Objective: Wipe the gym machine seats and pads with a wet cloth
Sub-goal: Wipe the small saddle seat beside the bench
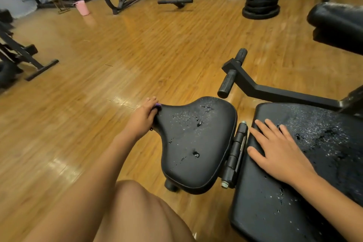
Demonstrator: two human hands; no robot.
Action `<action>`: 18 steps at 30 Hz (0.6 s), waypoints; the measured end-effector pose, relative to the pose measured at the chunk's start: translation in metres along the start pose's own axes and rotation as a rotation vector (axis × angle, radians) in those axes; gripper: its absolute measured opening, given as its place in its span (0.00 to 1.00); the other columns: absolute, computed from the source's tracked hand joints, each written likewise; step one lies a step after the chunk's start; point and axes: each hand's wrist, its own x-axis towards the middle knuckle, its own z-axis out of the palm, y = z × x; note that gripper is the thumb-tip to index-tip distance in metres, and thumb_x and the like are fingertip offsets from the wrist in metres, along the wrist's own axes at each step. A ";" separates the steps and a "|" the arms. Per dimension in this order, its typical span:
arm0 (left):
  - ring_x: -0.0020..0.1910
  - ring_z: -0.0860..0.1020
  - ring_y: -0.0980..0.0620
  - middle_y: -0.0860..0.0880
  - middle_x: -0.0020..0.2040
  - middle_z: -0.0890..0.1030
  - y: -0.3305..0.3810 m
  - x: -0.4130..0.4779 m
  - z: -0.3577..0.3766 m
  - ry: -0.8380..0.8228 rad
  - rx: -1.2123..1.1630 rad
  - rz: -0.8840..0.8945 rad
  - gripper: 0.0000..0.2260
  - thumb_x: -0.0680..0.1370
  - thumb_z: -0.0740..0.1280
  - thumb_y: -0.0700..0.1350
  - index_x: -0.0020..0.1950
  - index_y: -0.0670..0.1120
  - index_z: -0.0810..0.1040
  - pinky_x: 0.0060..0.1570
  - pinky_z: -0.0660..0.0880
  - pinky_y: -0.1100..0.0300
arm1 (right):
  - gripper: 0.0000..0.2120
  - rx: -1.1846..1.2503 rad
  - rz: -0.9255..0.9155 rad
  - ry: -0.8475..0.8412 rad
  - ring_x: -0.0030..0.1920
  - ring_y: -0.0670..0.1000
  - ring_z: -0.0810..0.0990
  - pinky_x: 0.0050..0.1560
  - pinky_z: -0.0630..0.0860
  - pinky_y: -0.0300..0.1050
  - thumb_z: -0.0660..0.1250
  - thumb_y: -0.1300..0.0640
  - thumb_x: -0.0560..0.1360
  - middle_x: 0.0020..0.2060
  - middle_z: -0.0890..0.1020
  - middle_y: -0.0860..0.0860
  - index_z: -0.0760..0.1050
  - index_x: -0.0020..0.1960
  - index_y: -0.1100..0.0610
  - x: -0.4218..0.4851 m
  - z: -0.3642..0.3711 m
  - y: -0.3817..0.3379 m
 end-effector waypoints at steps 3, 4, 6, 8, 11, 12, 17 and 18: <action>0.58 0.78 0.41 0.43 0.56 0.79 0.008 0.028 0.000 -0.031 -0.080 -0.157 0.14 0.85 0.57 0.44 0.65 0.43 0.77 0.44 0.67 0.57 | 0.35 0.009 0.003 0.000 0.79 0.50 0.45 0.78 0.44 0.54 0.40 0.34 0.76 0.79 0.53 0.47 0.55 0.80 0.47 0.002 0.001 0.000; 0.55 0.79 0.40 0.44 0.51 0.79 0.008 0.035 0.000 -0.048 -0.114 -0.218 0.14 0.85 0.57 0.45 0.64 0.43 0.77 0.43 0.67 0.57 | 0.35 0.004 0.000 -0.006 0.79 0.50 0.44 0.78 0.43 0.54 0.40 0.34 0.76 0.80 0.53 0.47 0.54 0.80 0.47 0.001 0.002 0.000; 0.55 0.79 0.41 0.45 0.49 0.80 0.003 0.037 0.003 -0.050 -0.161 -0.263 0.14 0.84 0.57 0.47 0.63 0.44 0.78 0.44 0.69 0.55 | 0.35 -0.001 -0.002 -0.005 0.79 0.50 0.43 0.78 0.43 0.54 0.40 0.34 0.76 0.80 0.52 0.47 0.53 0.80 0.47 0.000 0.003 -0.002; 0.54 0.79 0.45 0.46 0.53 0.82 0.002 0.029 0.004 -0.021 -0.146 -0.220 0.13 0.84 0.59 0.46 0.63 0.46 0.79 0.46 0.71 0.56 | 0.35 -0.014 0.003 -0.003 0.79 0.50 0.43 0.78 0.42 0.55 0.39 0.35 0.76 0.80 0.52 0.47 0.54 0.80 0.47 -0.002 0.002 -0.001; 0.45 0.80 0.50 0.50 0.55 0.83 0.006 0.011 0.001 -0.009 -0.074 -0.112 0.12 0.84 0.59 0.45 0.63 0.48 0.79 0.38 0.69 0.62 | 0.33 0.013 0.033 0.000 0.79 0.51 0.45 0.77 0.39 0.57 0.42 0.36 0.77 0.79 0.55 0.48 0.57 0.79 0.48 -0.004 -0.002 -0.002; 0.41 0.81 0.51 0.50 0.54 0.83 0.005 0.009 -0.001 -0.017 -0.090 -0.088 0.12 0.84 0.59 0.46 0.63 0.49 0.79 0.34 0.69 0.67 | 0.31 0.058 0.038 0.008 0.79 0.51 0.46 0.77 0.38 0.58 0.46 0.38 0.79 0.79 0.57 0.48 0.59 0.78 0.49 -0.001 -0.004 -0.008; 0.25 0.72 0.58 0.52 0.35 0.76 -0.015 0.012 -0.004 0.061 -0.493 -0.211 0.10 0.85 0.58 0.47 0.60 0.49 0.77 0.25 0.67 0.68 | 0.27 0.334 -0.172 0.041 0.78 0.43 0.46 0.76 0.36 0.49 0.53 0.42 0.82 0.78 0.57 0.43 0.57 0.79 0.48 0.054 -0.013 -0.092; 0.27 0.71 0.59 0.50 0.37 0.75 -0.023 0.014 -0.001 0.107 -0.625 -0.276 0.10 0.84 0.59 0.47 0.59 0.45 0.77 0.28 0.68 0.67 | 0.27 0.346 -0.195 0.031 0.78 0.43 0.46 0.77 0.36 0.48 0.51 0.41 0.82 0.78 0.56 0.43 0.55 0.79 0.48 0.065 -0.011 -0.107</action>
